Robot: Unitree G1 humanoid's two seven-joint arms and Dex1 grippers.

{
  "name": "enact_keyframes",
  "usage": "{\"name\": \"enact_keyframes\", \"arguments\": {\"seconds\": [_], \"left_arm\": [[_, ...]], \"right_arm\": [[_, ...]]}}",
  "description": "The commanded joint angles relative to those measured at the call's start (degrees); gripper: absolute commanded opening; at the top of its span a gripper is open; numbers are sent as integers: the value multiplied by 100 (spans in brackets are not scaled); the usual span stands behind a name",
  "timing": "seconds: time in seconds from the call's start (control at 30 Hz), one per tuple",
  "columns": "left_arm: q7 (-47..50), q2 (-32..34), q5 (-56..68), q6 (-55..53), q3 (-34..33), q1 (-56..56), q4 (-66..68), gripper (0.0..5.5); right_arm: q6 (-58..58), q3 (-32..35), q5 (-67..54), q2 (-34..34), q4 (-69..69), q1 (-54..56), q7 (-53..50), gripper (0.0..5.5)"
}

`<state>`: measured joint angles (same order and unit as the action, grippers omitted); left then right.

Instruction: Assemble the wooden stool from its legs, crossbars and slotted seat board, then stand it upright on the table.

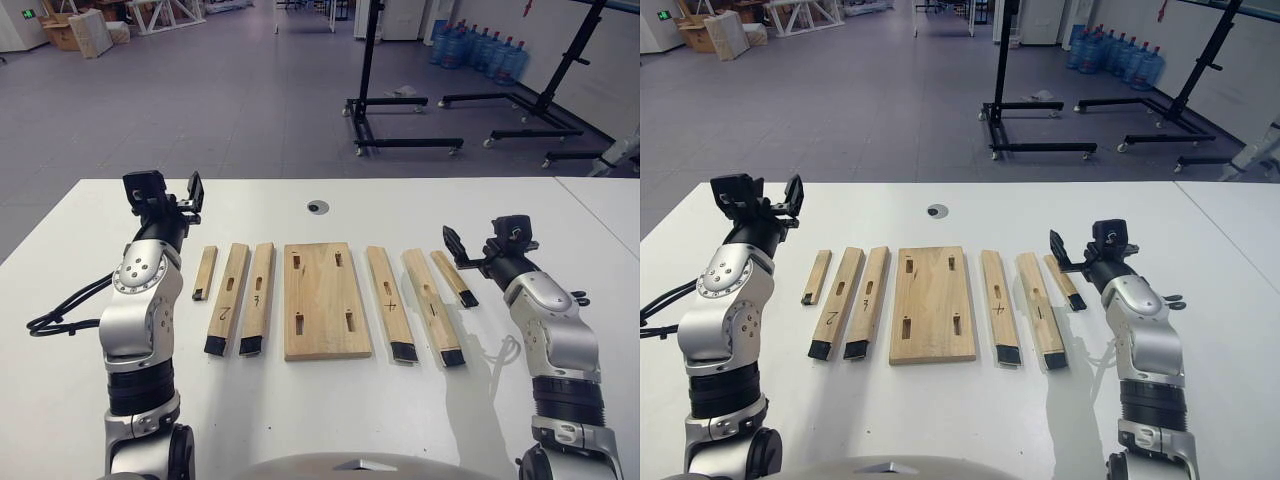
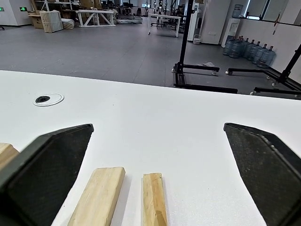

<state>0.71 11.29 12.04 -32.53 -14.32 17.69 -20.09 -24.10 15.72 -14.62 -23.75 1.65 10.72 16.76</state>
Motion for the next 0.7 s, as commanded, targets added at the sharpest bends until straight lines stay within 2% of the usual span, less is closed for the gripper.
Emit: {"name": "enact_keyframes", "arguments": {"seconds": [0.03, 0.23, 0.47, 0.7], "left_arm": [[7, 18, -20, 5, -2, -21, -18, 311], [-119, 186, 11, -46, -161, -341, -155, 311], [-10, 26, -73, 6, 104, -298, -153, 311], [-12, 52, -53, -35, 93, -364, -205, 311]], "right_arm": [[9, -14, 18, -68, 48, -45, 60, 512], [-474, -132, 77, -1059, 50, -631, 1028, 512], [-194, -588, 214, -877, -1338, -86, 1305, 512], [125, -672, 375, -869, -2038, -64, 1318, 512]]}}
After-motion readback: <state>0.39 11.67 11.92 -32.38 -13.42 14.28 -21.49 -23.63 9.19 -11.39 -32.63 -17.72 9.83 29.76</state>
